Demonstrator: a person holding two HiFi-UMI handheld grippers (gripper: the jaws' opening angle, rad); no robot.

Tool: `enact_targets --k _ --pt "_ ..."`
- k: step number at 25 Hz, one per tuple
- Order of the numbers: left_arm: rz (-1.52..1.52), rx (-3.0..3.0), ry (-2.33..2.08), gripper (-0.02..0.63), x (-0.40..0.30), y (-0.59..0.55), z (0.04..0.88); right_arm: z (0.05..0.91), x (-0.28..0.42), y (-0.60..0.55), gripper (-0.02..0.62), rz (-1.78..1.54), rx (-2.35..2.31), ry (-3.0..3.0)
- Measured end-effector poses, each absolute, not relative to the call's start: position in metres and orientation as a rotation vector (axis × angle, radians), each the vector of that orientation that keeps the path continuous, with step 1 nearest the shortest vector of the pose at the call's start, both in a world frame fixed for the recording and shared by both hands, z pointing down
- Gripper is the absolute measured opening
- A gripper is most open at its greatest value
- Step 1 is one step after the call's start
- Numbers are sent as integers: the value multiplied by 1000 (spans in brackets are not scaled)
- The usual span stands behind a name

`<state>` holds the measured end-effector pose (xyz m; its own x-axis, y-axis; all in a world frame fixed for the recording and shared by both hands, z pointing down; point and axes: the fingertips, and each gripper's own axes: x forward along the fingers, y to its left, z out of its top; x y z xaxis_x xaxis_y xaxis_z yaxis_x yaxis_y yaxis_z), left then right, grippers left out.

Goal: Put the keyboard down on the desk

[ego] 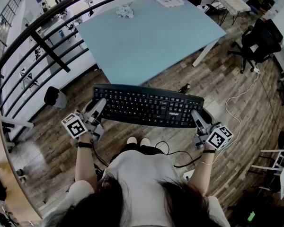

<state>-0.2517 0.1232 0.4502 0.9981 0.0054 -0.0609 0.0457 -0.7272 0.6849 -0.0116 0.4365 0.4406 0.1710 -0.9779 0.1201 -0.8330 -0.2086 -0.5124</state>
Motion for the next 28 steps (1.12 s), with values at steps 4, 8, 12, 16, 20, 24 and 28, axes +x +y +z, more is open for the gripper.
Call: enact_targets --k 4,8,12,16,20,24,28 --pt "-63 2384 35 183 -254 123 453 445 -15 436 165 -638 -2119 1719" --pt "-66 2376 28 183 -256 124 455 444 -14 436 164 -628 -2113 1721" --pt "-62 2379 9 183 -257 124 455 446 -12 433 164 -627 -2103 1722" --pt "-59 2383 -11 183 -247 132 455 450 3 439 166 -638 -2085 1722" --pt "-58 2381 -36 183 -229 125 459 456 25 427 164 -660 -2071 1735" --pt "-57 2367 -53 183 -208 100 462 456 50 399 164 -675 -2072 1744" --pt "-66 2365 -65 184 -175 69 456 447 85 367 164 -666 -2071 1750"
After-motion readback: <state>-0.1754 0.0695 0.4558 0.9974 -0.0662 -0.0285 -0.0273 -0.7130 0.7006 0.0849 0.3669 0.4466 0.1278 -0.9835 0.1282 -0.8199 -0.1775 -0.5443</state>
